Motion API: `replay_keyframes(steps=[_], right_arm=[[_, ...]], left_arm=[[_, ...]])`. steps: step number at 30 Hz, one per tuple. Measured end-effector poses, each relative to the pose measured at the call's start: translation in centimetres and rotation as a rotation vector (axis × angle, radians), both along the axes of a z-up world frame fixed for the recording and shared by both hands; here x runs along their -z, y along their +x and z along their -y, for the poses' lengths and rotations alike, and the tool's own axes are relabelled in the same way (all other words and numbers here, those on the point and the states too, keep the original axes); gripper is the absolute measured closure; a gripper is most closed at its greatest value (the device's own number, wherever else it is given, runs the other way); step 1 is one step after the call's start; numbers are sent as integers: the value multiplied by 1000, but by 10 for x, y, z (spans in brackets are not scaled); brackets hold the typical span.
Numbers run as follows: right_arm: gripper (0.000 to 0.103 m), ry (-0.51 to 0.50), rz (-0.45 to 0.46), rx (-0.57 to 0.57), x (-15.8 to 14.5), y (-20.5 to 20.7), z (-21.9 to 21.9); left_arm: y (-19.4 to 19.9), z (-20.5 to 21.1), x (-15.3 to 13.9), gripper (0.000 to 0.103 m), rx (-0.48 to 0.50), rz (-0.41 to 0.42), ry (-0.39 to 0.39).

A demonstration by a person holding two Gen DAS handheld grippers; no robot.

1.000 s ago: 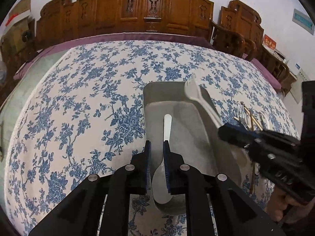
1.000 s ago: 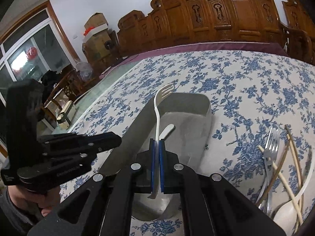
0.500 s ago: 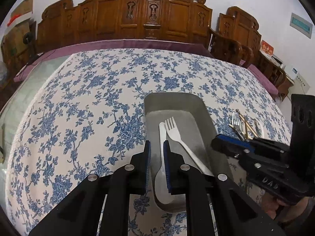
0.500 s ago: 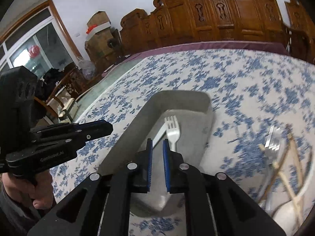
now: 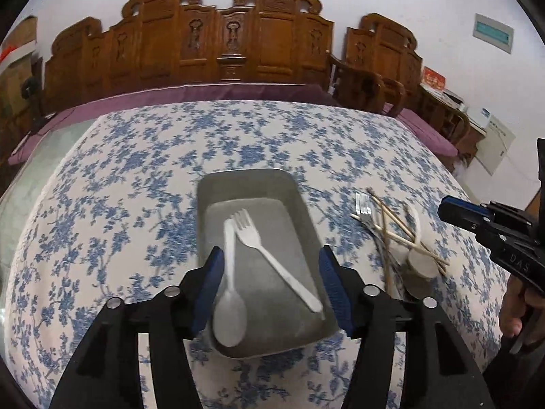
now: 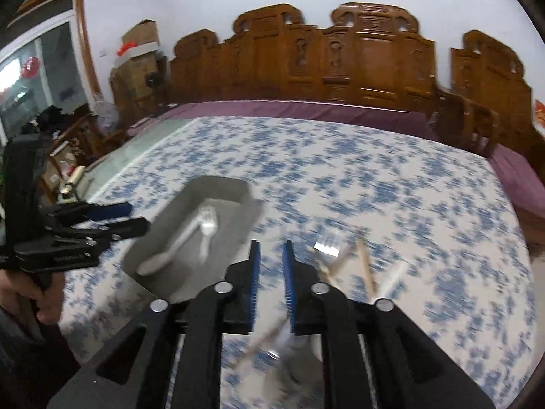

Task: Organize utensils
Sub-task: 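Withdraw both tools from the tray back toward the utensil pile, then grasp a light wooden chopstick with the right tool while the left tool grasps a dark chopstick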

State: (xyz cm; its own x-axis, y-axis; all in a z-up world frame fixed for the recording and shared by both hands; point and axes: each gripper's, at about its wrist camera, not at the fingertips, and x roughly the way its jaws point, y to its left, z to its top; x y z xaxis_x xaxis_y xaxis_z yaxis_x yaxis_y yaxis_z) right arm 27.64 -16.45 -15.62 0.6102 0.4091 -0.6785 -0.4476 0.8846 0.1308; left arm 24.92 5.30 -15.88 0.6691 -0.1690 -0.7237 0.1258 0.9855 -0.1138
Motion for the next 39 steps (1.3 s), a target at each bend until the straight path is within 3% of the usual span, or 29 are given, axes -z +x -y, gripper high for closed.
replay_keyframes(steps=[8,12,23,25,30,39], right_arm=[[78,-58,-90,118,36,-7,49],[62,-57,-141,156,55,-11,58],[62,-118,-173,135,85,0,55],[64,-127,-170,125,88,7,55],[83,-146,-185,61,97,27,50],[85,-199,-215,5,104,31,46]], left_arm=[[-11,35,6,45,90,-7,-11],[-16,49,10,45,128,-19,-24],[-26,79,27,45,196,-42,7],[-27,82,30,45,203,-48,7],[-28,91,38,45,220,-57,27],[-30,100,49,45,242,-76,55]])
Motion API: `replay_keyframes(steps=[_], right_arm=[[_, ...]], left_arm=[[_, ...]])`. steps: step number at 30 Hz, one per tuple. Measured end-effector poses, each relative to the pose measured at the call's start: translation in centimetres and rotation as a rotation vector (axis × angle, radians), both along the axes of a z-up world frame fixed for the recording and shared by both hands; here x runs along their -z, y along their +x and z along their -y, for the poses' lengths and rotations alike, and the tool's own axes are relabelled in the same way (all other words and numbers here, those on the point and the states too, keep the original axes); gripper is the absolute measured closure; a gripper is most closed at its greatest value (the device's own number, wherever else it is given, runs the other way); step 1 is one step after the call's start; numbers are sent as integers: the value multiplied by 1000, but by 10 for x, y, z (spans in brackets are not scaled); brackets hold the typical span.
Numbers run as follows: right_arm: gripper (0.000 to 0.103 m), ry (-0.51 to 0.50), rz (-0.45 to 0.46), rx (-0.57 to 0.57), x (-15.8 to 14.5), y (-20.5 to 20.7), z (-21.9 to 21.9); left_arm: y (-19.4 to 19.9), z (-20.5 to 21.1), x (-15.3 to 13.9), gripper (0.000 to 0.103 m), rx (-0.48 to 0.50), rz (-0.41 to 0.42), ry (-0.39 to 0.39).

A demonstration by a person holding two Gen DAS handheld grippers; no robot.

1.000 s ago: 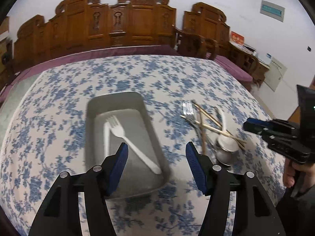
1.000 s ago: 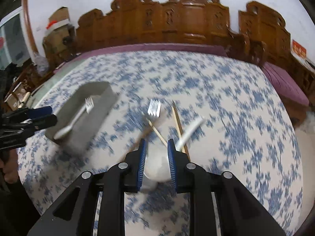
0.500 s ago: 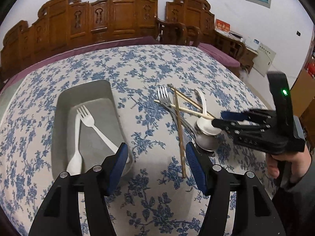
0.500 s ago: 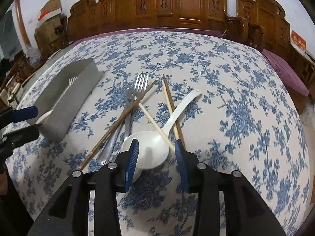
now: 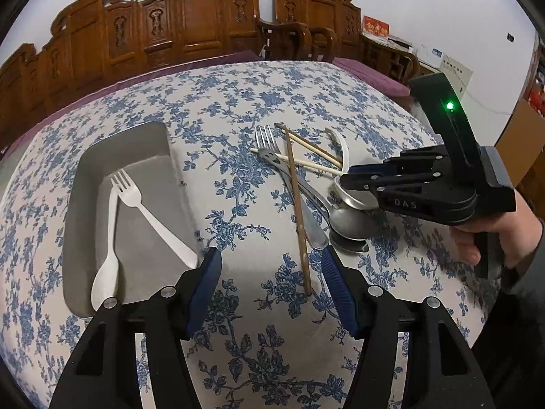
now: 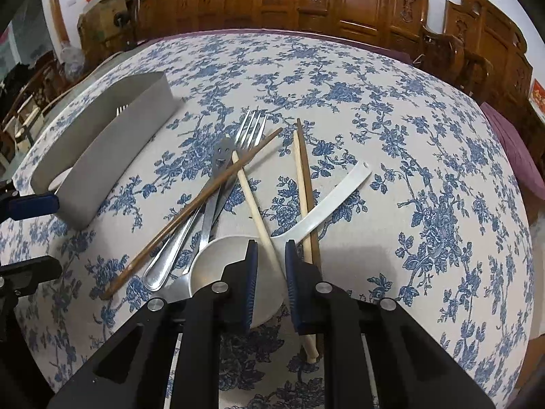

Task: Organize utensils
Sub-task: 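Grasp a light wooden chopstick with the right tool while the left tool grasps a dark chopstick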

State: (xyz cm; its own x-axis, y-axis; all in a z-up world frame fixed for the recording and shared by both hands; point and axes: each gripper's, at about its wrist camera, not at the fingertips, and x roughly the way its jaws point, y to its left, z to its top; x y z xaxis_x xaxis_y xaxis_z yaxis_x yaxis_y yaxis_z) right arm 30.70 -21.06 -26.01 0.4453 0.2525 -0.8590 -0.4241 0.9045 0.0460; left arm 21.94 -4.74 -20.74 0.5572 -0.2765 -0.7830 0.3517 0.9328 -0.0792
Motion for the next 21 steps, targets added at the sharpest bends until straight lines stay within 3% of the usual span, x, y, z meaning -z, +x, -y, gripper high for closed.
replay_keyframes(steps=[7,8,17,21], right_arm=[[92,-15,-10,-15,0,0,-2],[98,-19,-11,-16,0,-1,-3],[97,22,28,14,-20,-5,11],[97,34,45,46,-27,-4,19]], left_arm=[[1,6,7,45,4,0,8],[1,7,8,45,7,1,10],[3,25,13,45,45,24,2],[12,31,21,52,41,12,16]])
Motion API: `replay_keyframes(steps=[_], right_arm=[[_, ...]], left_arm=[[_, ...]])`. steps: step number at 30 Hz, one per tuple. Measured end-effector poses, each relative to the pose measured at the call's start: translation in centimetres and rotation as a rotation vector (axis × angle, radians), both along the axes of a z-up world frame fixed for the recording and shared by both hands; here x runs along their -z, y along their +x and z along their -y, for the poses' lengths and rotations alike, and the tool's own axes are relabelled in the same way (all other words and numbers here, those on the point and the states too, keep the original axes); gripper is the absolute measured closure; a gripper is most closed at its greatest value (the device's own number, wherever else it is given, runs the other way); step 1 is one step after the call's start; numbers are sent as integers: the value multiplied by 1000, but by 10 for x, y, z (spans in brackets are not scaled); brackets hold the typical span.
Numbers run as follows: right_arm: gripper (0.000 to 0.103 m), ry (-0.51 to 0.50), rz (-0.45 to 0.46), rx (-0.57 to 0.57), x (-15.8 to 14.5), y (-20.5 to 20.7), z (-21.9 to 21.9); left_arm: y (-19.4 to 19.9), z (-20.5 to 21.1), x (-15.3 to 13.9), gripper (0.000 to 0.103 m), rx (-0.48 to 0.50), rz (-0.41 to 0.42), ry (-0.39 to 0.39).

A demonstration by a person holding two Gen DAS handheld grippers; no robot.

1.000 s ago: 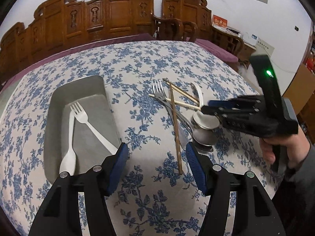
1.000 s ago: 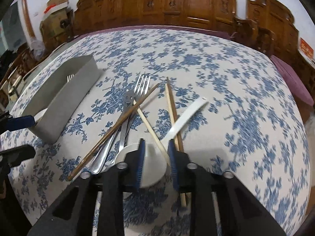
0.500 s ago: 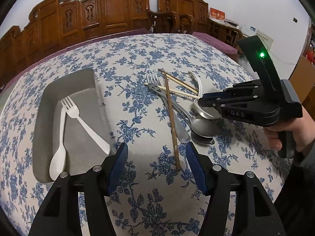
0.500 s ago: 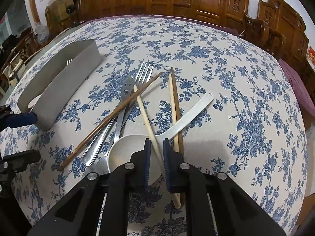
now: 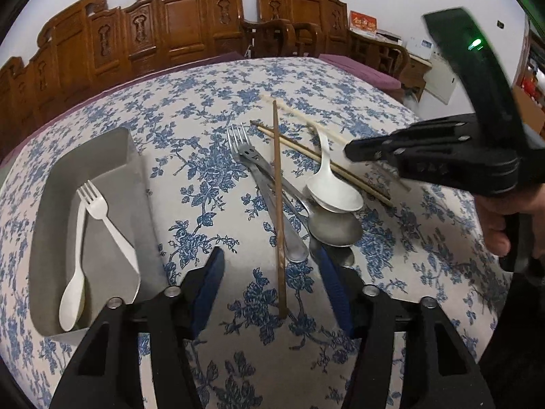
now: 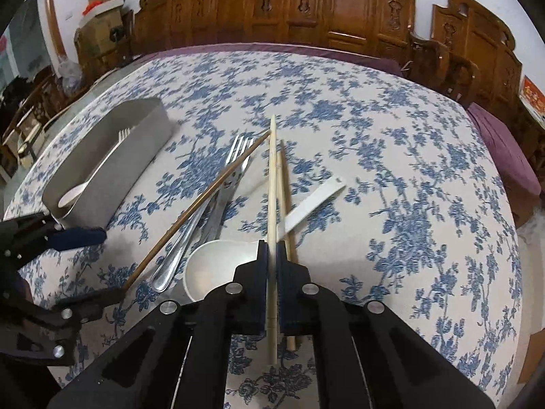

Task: Organize utensils
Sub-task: 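Grasp a light wooden chopstick with the right tool while the left tool grasps a dark chopstick, then carry both chopsticks over the tray and open the left tool to drop the dark chopstick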

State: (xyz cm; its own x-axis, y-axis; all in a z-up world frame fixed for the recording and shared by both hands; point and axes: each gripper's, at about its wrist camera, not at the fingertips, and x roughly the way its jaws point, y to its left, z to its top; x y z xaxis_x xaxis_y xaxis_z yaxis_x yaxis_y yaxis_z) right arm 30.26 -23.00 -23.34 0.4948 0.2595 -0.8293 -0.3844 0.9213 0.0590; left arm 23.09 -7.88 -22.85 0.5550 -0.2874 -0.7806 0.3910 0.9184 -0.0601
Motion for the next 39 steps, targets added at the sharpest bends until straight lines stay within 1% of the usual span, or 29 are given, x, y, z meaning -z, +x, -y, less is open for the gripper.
replay_keyframes(steps=[1,3,5,10,12,14,15,18,25,26,27,32,39], right_arm=[[97,3,1,7,0,1,2],[97,0,3,17,0,2,4],[97,1,6,25,-1,2,5],[97,8,14,47,-2,3,8],[97,14,20,45,-3,3,7],[97,18,26,43,-4,2,6],[97,20,29,43,-5,2,6],[97,23,32,47,-5,2,5],[97,23,33,44,-4,1,2],[97,23,33,43,-4,1,1],[97,23,34,42,-4,1,0],[97,26,37,42,-5,0,-1],[97,36,50,50,-7,-3,-2]], left_arm=[[2,1,2,53,-4,-6,-1],[7,2,7,59,-12,-26,-6],[11,3,12,62,-17,-46,-11],[15,7,19,66,-21,-59,-4],[17,7,22,75,-27,-68,3],[17,6,23,77,-31,-65,4],[18,6,23,81,-32,-65,6],[20,5,24,87,-41,-61,18],[16,9,25,87,-28,-34,65],[16,9,24,90,-27,-35,64],[16,8,24,98,-26,-39,58],[17,0,22,99,-42,-76,14],[14,-8,10,99,-49,-59,-16]])
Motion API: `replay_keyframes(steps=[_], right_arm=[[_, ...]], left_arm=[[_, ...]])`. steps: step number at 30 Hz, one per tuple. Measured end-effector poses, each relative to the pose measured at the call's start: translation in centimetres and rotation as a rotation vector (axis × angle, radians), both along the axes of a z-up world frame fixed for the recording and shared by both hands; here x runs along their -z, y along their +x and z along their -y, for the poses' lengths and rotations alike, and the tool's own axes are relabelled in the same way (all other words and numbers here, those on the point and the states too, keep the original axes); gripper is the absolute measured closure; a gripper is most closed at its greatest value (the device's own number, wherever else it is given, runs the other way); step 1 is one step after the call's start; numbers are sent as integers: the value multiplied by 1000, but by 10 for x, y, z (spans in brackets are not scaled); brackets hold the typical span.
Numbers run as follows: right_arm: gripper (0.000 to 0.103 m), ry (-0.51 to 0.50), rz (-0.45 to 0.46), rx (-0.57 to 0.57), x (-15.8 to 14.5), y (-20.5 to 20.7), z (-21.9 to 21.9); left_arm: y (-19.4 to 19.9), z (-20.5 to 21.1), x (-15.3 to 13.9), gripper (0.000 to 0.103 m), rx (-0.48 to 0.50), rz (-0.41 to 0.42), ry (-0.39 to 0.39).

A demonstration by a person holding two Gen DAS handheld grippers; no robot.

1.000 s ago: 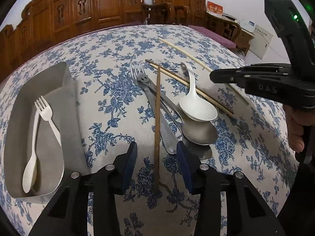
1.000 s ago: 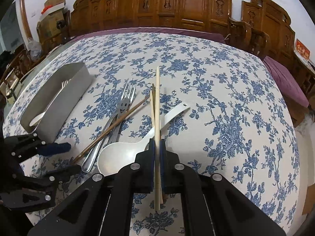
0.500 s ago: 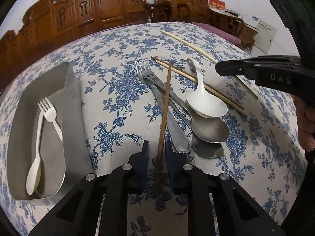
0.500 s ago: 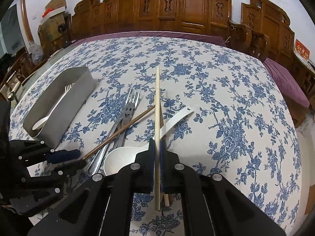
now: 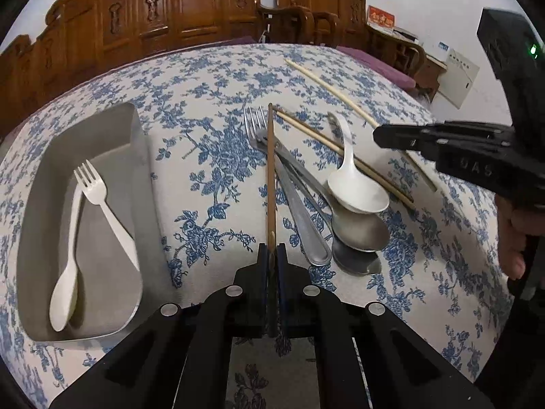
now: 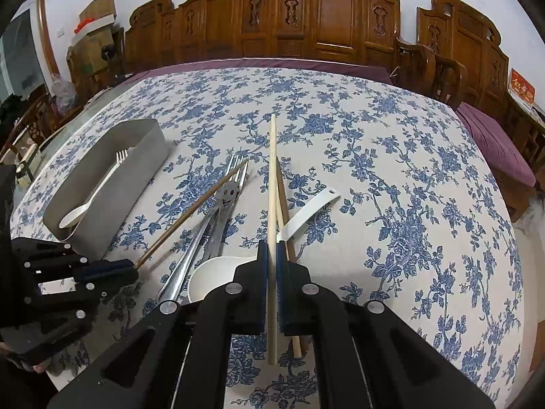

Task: Organize utensils
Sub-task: 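Carry both chopsticks over the tray and open the left tool to drop the dark chopstick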

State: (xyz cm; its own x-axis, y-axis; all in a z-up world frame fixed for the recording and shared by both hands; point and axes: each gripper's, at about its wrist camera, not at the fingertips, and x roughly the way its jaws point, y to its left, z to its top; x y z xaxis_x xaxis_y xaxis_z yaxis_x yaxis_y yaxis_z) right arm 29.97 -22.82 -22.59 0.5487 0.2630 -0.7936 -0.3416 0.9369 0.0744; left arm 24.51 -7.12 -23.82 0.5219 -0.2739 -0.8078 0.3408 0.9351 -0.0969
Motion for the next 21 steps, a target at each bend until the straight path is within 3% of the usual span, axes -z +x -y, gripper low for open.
replay_keyframes(steps=[12,21], right_arm=[[97,24,31,21,-14,-20,-3],[97,33,39,3,-51,-53,-10]], left_arm=[[-22,-12,-39,99,-3,84,-16],[-43,-22,-80,99,-29,130,-8]])
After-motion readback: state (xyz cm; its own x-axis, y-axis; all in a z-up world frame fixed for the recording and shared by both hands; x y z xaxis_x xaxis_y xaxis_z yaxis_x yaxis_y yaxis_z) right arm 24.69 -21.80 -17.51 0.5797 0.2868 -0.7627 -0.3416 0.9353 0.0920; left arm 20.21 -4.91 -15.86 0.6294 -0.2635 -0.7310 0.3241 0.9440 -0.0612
